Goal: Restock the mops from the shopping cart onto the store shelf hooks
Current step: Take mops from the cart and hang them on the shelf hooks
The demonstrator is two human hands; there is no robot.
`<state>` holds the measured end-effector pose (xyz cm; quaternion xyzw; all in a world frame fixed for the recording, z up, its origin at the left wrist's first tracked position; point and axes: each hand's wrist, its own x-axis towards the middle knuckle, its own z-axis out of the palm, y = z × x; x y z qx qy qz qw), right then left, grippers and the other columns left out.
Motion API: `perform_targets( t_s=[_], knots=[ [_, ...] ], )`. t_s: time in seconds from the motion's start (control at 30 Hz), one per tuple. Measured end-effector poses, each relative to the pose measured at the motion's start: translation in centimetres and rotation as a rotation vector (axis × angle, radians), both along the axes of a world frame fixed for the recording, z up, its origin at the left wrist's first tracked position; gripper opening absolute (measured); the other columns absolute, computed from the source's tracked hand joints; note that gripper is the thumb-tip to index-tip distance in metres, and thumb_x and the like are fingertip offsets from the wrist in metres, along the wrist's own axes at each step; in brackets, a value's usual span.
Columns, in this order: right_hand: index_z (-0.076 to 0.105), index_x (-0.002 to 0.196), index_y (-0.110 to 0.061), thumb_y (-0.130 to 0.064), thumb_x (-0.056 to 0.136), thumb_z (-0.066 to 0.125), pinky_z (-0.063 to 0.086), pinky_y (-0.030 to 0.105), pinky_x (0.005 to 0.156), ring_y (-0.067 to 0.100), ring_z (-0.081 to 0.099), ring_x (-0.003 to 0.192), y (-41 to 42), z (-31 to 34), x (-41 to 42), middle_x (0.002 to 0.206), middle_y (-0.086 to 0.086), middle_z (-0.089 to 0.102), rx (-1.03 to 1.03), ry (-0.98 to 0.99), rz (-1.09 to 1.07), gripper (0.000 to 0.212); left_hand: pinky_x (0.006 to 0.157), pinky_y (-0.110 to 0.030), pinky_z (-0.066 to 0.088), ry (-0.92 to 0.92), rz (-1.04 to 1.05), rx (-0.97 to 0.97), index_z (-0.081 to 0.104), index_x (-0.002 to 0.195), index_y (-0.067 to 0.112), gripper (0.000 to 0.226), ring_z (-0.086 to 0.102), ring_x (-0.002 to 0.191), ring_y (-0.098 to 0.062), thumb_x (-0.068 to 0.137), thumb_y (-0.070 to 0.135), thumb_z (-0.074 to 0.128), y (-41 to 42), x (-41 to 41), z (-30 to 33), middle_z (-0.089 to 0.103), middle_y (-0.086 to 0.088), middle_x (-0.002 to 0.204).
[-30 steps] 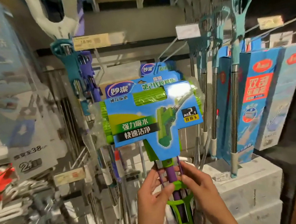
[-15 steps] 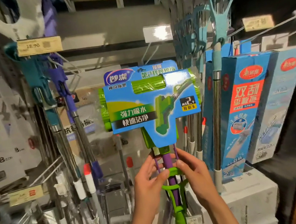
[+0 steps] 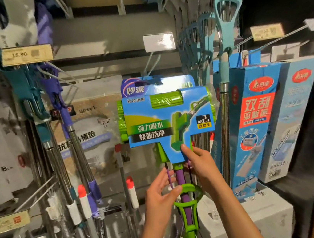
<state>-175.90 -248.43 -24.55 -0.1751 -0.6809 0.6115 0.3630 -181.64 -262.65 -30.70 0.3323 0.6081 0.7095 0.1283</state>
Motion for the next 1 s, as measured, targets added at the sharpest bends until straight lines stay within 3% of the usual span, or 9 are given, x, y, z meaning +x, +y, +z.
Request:
perform_targets(
  t_s=[0.07,0.13,0.3,0.4,0.53,0.67,0.77,0.9,1.0],
  knots=[
    [0.067,0.094,0.005,-0.072,0.069,0.073,0.049,0.041,0.081,0.029,0.065,0.084,0.0,0.0,-0.2,0.088,0.021,0.070,-0.027,0.040,0.016,0.081,0.099,-0.017,0.049,0.004,-0.011,0.005,0.043,0.146,0.018,0.073,0.055,0.129,-0.008,0.083,0.000,0.076,0.1,-0.4,0.3,0.059,0.003,0.137],
    [0.061,0.091,0.010,-0.076,0.062,0.077,0.047,0.041,0.076,0.024,0.058,0.077,0.0,0.0,-0.5,0.079,0.014,0.061,-0.035,0.051,0.018,0.091,0.095,-0.014,0.049,-0.002,-0.012,0.005,0.045,0.139,0.023,0.068,0.058,0.122,-0.003,0.081,0.010,0.078,0.0,-0.8,0.8,0.063,0.010,0.128],
    [0.055,0.079,0.000,-0.058,0.075,0.075,0.040,0.030,0.064,0.019,0.047,0.071,-0.5,0.7,-0.8,0.073,0.011,0.047,0.020,0.072,-0.032,0.061,0.090,-0.034,0.059,-0.049,0.048,0.048,0.070,0.116,0.015,0.036,0.072,0.103,-0.019,0.088,0.037,0.062,0.0,-2.1,3.8,0.077,0.002,0.102],
    [0.059,0.089,0.005,-0.056,0.075,0.074,0.048,0.032,0.066,0.019,0.053,0.074,-0.7,0.8,-0.9,0.078,0.012,0.053,0.011,0.082,-0.018,0.064,0.085,-0.028,0.058,-0.056,0.070,0.049,0.072,0.101,0.021,0.015,0.072,0.094,-0.005,0.095,0.031,0.062,0.6,-2.4,5.5,0.078,0.009,0.094],
    [0.056,0.091,0.005,-0.031,0.090,0.072,0.049,0.018,0.055,0.005,0.057,0.062,-0.9,0.8,-0.7,0.077,0.010,0.051,0.008,0.102,0.011,0.040,0.085,-0.031,0.057,-0.013,0.141,0.075,0.071,0.103,0.016,0.021,0.073,0.097,-0.014,0.090,0.032,0.070,1.2,-2.9,6.7,0.078,0.003,0.098],
    [0.061,0.105,0.006,-0.026,0.091,0.069,0.056,0.033,0.068,0.011,0.067,0.078,-0.9,1.3,-0.4,0.090,0.017,0.064,0.010,0.143,0.051,0.036,0.084,-0.032,0.057,-0.092,0.113,0.130,0.071,0.103,0.009,0.019,0.074,0.097,-0.021,0.088,0.021,0.072,1.4,-3.3,7.4,0.078,-0.004,0.098],
    [0.068,0.099,-0.010,-0.026,0.094,0.065,0.058,0.041,0.075,0.017,0.071,0.086,-0.7,2.4,-0.2,0.090,0.002,0.075,0.037,0.151,0.059,0.017,0.072,-0.021,0.057,-0.126,0.084,0.148,0.069,0.106,0.007,0.016,0.075,0.092,-0.016,0.090,0.011,0.070,1.5,-3.3,7.7,0.078,-0.004,0.098],
    [0.067,0.098,-0.010,-0.027,0.095,0.061,0.060,0.048,0.080,0.022,0.074,0.091,-0.2,3.4,-0.2,0.095,0.002,0.077,0.048,0.169,0.052,0.018,0.060,-0.013,0.053,-0.105,0.065,0.149,0.067,0.099,0.012,0.010,0.073,0.078,-0.002,0.090,0.009,0.071,1.7,-2.9,8.3,0.079,0.004,0.088],
    [0.066,0.095,-0.007,-0.023,0.097,0.060,0.062,0.044,0.074,0.021,0.074,0.092,-0.1,3.6,-0.1,0.094,0.005,0.077,0.008,0.184,0.068,0.016,0.068,-0.024,0.059,-0.090,0.076,0.143,0.068,0.098,0.011,0.017,0.074,0.080,-0.006,0.084,0.015,0.077,2.1,-3.0,8.6,0.079,0.004,0.086]
  ],
)
